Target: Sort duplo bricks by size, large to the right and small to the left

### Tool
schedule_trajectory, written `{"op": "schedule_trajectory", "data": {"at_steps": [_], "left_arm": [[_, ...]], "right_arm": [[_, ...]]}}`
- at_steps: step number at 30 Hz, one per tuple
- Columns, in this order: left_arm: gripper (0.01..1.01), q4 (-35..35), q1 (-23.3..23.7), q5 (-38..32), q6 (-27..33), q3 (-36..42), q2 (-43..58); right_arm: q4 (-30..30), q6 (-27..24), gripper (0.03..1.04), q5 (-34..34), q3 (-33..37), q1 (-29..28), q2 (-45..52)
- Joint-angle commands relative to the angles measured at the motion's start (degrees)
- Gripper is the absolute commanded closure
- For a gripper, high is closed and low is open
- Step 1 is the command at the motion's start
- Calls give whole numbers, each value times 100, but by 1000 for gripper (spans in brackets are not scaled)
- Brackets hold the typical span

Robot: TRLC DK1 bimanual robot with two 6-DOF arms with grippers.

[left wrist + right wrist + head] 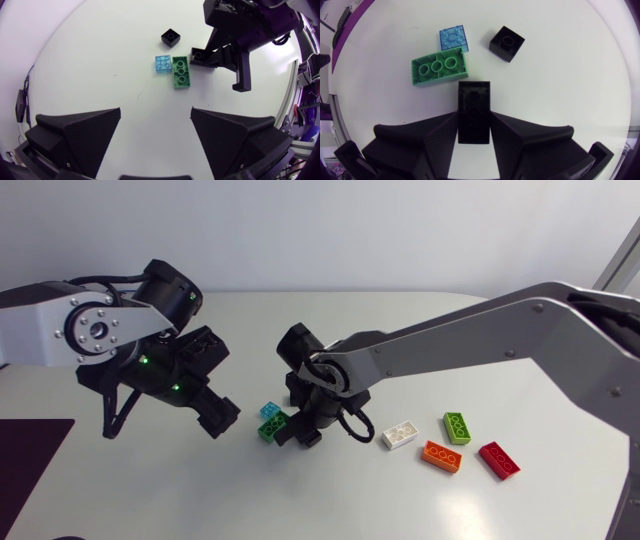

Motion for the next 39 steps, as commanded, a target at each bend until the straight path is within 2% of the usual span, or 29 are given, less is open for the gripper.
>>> {"op": "schedule_trajectory", "data": {"at_steps": [1,3,6,12,16,17,18,20,21,26,39], "left_arm": [[54,39,70,55,136,-193,-119],[54,39,88,55,145,-193,-128],[54,100,88,82,145,-202,-110],[54,311,-18,240,101,-193,101],[54,434,-334,257,66,-184,470],[54,461,-431,293,66,-175,549],[54,487,-510,310,57,-149,619],[54,522,-660,345,13,-61,848],[52,540,-730,345,-48,9,1006],[54,619,-791,354,-119,229,1604],[59,1146,-739,363,-180,335,2316]], "right_arm": [[-164,87,1018,-47,-88,-39,27],[-235,96,1018,-47,-299,-171,-176],[-243,87,1018,-65,-800,-655,-668],[-340,-308,1018,-267,-1829,-2087,-1617],[-358,-669,1002,-469,-2242,-3045,-2118],[-366,-721,903,-531,-2294,-3239,-2188],[-410,-748,702,-540,-2321,-3388,-2232],[-560,-809,123,-540,-2321,-3581,-2294],[-630,-800,62,-531,-2321,-3652,-2320],[-657,-774,62,-548,-2409,-3625,-2593],[-683,-713,62,-566,-2435,-3511,-2786]]}}
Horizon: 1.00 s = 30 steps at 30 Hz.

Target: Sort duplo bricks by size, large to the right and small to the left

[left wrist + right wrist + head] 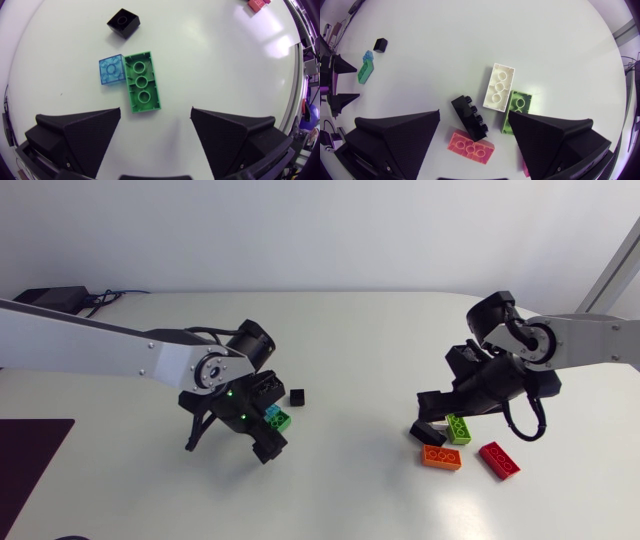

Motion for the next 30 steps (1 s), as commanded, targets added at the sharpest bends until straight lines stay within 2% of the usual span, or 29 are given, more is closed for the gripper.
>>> {"op": "schedule_trajectory", "data": {"at_steps": [1,4,5,8,11,18,27,28,29,30], "left_arm": [[69,112,33,53,-141,173,246],[197,165,33,88,-132,252,431],[287,192,24,88,-141,270,466],[661,288,24,184,-246,296,457],[730,288,-2,202,-220,270,369],[743,279,-196,202,-202,252,281],[731,244,-1277,307,-334,1008,264],[698,218,-1391,307,-378,1131,273],[559,200,-1444,307,-405,1201,273],[259,121,-1470,316,-405,1236,229]], "right_arm": [[-106,-72,62,-24,-164,47,-106],[-123,-72,62,-24,-173,38,-150],[-123,-72,62,-24,-173,30,-177],[-123,-72,62,-24,-199,12,-212],[-123,-72,62,-24,-217,-5,-229],[-123,-63,62,-24,-270,-14,-273],[-115,-63,62,-33,-472,-49,-388],[-115,-63,62,-33,-481,-41,-405],[-123,-63,62,-33,-489,-32,-431],[-115,-63,62,-33,-507,-14,-458]]}}
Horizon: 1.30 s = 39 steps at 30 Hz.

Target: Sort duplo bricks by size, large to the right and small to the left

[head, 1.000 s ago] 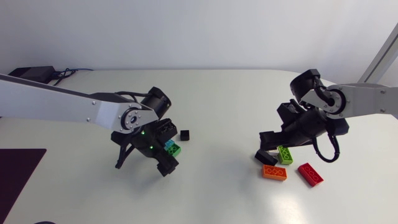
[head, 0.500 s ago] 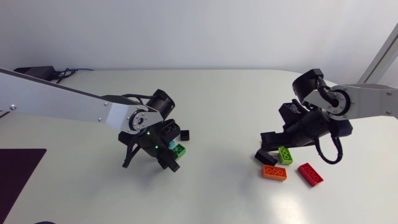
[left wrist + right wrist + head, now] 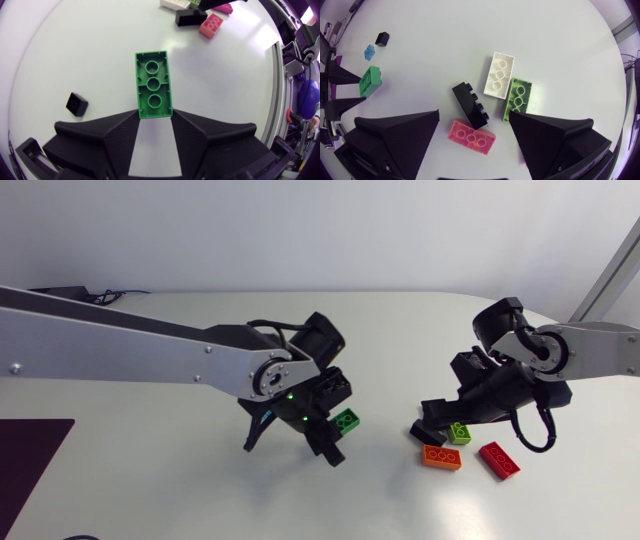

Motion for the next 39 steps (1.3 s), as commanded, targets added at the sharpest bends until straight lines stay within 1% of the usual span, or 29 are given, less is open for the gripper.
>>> {"op": "schedule_trajectory", "data": {"at_steps": [1,3,7,12,14,16,18,22,28,32,37,38,39], "left_arm": [[21,-190,-73,52,-129,172,-178],[33,-198,59,52,-85,40,-293],[33,-242,577,43,47,-232,-363],[38,-348,1386,43,486,-558,-363],[41,-339,1702,43,565,-593,-266],[41,-313,1913,52,592,-584,-126],[41,-207,1975,52,592,-575,-3],[41,-84,1948,52,592,-505,191],[41,21,1904,52,592,-162,692],[92,30,1931,61,583,146,973],[97,30,1939,61,583,462,1254],[151,30,1939,61,592,497,1298],[244,21,1931,61,592,488,1316]], "right_arm": [[-60,-63,62,-31,-179,10,-119],[-60,-63,62,-31,-179,19,-146],[-42,-19,62,-31,-197,80,-137],[-25,25,62,-31,-214,194,-137],[-25,33,62,-31,-223,203,-146],[-25,42,62,-31,-223,212,-137],[-34,60,62,-31,-232,230,-146],[-51,60,72,-31,-232,238,-146],[-34,60,70,-31,-214,230,-119],[-7,60,70,-31,-135,230,-14],[1,60,70,-31,23,238,162],[1,68,70,-31,49,238,188],[1,130,70,-39,76,238,188]]}}
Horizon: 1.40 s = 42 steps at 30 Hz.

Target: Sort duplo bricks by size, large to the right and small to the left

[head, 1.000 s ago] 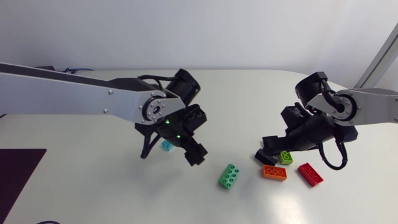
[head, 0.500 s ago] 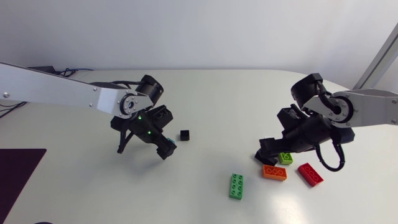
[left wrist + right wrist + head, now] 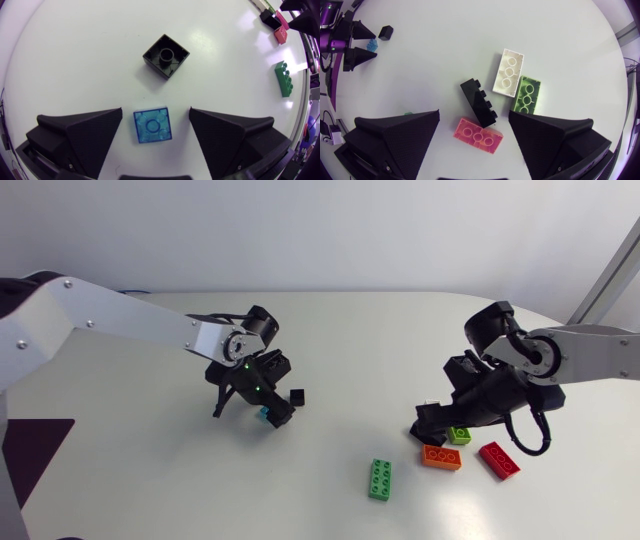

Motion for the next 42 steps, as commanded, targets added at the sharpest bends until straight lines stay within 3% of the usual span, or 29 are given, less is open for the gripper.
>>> {"op": "schedule_trajectory", "data": {"at_steps": [1,4,11,19,21,22,23,25,26,32,36,42], "left_arm": [[369,6,-15,41,124,79,219],[718,6,47,41,124,-96,140],[748,41,293,41,264,-1072,-880],[733,-38,1102,41,686,-2188,-2110],[713,-38,1383,41,792,-2390,-2321],[649,-47,1532,41,862,-2469,-2427],[508,-64,1673,41,915,-2540,-2532],[89,-161,1857,41,1073,-2680,-2787],[39,-161,1937,41,1117,-2768,-2972],[39,-205,1884,76,1126,-2733,-3367],[41,-231,1409,76,862,-2513,-3235],[41,-231,917,76,554,-2171,-2743]], "right_arm": [[-5,102,70,-22,135,44,129],[-5,128,70,-22,196,105,138],[-31,383,70,-31,610,562,437],[-5,752,70,-22,1682,1424,1509],[-5,849,70,-13,2051,1661,1808],[-5,901,70,-4,2253,1775,1975],[-31,919,70,5,2446,1890,2125],[-67,989,70,22,2754,2048,2344],[-102,1024,70,31,2886,2109,2423],[-225,1051,70,31,2789,2136,2344],[-251,1051,70,5,2095,1969,1817],[-612,1271,70,-66,1190,2197,912]]}}
